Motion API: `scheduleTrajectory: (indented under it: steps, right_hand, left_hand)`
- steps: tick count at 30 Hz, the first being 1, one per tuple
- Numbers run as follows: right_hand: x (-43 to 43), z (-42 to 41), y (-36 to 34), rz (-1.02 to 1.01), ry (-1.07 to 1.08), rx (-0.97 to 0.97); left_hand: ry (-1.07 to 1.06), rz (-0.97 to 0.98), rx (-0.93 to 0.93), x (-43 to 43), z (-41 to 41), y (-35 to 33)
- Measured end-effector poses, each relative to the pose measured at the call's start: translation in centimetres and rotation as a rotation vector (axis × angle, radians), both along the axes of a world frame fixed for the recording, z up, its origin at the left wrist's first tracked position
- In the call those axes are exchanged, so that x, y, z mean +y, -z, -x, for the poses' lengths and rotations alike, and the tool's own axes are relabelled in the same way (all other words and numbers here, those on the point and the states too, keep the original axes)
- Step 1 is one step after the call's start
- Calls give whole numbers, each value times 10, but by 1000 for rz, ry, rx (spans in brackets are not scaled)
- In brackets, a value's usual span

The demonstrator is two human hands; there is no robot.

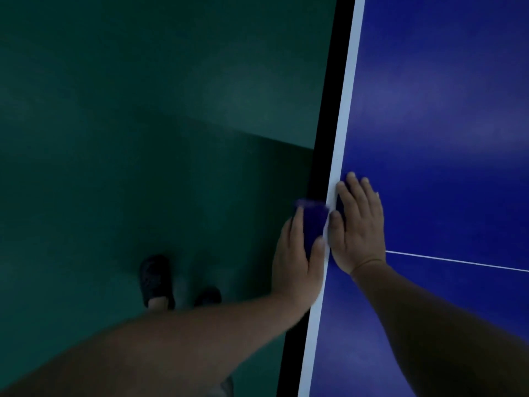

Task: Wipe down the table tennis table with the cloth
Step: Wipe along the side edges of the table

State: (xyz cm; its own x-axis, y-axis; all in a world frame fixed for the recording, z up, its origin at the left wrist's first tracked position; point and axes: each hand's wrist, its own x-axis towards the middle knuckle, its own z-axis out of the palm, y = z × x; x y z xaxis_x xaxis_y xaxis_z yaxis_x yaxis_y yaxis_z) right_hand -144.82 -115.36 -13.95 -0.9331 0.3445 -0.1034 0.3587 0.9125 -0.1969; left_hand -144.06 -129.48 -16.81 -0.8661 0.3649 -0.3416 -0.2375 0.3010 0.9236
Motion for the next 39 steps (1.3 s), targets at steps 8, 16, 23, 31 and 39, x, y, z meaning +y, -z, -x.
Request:
scheduleTrajectory:
  steps: [8, 16, 23, 31, 39]
  right_hand:
    - [1, -1, 0, 23, 0, 0]
    - [2, -2, 3, 24, -6, 14]
    - [1, -4, 3, 10, -34, 47]
    - [0, 0, -6, 91, 0, 33]
    - [71, 94, -18, 75, -140, 97]
  left_hand:
    - [54, 19, -165, -38, -65, -8]
    - [-35, 29, -62, 62, 108, -1]
    - [63, -23, -89, -3, 10, -2]
    - [6, 27, -106, 45, 72, -11]
    - [-14, 75, -135, 73, 138, 4]
